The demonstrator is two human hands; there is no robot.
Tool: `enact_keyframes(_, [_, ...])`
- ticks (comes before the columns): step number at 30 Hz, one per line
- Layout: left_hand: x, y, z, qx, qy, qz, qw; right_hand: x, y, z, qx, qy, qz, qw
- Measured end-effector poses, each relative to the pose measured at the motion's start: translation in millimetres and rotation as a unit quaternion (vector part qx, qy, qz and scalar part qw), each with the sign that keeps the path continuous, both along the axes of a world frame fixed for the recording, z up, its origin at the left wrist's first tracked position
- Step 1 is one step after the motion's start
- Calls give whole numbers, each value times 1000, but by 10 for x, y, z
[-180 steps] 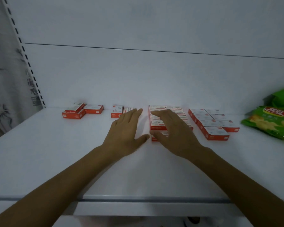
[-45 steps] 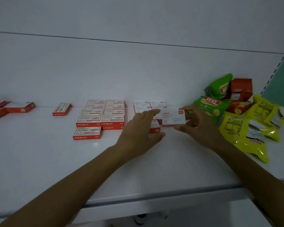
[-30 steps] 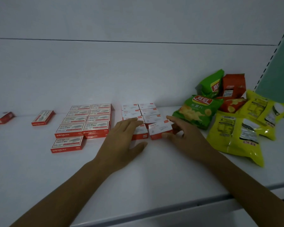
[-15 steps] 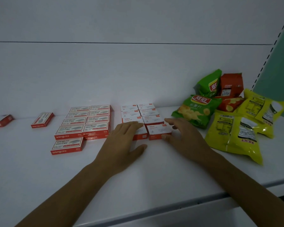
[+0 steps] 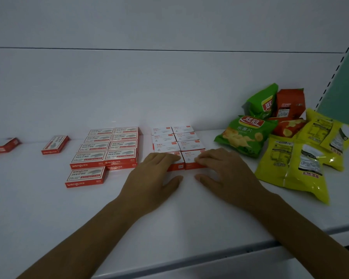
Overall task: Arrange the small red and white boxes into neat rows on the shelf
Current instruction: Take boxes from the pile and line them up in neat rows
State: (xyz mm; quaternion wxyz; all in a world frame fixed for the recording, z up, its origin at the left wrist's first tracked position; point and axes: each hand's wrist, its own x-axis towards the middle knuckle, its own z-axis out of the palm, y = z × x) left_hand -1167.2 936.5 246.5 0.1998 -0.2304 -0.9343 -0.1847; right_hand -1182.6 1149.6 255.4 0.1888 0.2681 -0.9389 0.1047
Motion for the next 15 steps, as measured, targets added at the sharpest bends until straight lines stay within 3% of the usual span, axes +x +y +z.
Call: enact_keyframes(15, [-62, -23, -10, -31, 21, -15, 999, -59, -111, 119, 35, -22, -15, 999])
